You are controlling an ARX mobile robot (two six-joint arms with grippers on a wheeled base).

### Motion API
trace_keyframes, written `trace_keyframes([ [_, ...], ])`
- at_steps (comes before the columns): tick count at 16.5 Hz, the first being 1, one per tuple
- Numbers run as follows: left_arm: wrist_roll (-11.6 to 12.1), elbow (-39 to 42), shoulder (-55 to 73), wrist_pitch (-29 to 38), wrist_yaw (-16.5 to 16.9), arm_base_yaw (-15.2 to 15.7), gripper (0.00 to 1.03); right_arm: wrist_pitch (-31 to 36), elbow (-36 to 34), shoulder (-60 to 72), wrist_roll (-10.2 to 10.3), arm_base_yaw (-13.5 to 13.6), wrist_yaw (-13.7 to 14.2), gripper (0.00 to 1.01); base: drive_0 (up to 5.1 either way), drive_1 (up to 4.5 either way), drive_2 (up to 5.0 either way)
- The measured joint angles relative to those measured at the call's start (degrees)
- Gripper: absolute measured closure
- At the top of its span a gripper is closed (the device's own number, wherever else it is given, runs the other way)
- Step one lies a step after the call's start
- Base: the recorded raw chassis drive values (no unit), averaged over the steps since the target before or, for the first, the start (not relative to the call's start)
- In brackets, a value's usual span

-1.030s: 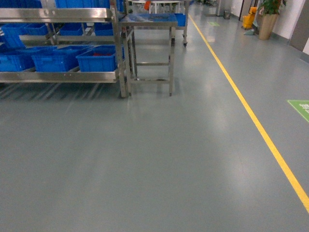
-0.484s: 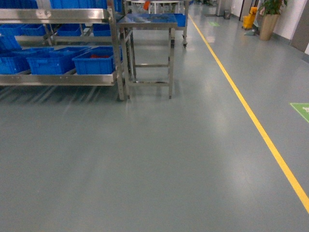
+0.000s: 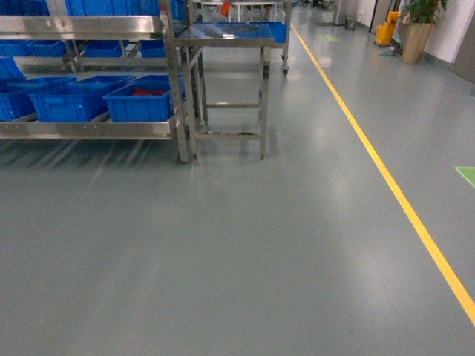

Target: Sort blue parts and orange caps into right shelf containers

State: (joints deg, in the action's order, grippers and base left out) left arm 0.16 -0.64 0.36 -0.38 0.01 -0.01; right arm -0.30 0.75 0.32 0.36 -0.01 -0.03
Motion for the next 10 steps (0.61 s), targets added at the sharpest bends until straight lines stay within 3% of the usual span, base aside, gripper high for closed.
trace_keyframes([
  [10,0.0,0.0,0.0,0.1,-0.1,0.0,0.63,-0.1,0.0,0.0,0.0,0.0,0.0,0.58,0.0,4.32,-4.3],
])
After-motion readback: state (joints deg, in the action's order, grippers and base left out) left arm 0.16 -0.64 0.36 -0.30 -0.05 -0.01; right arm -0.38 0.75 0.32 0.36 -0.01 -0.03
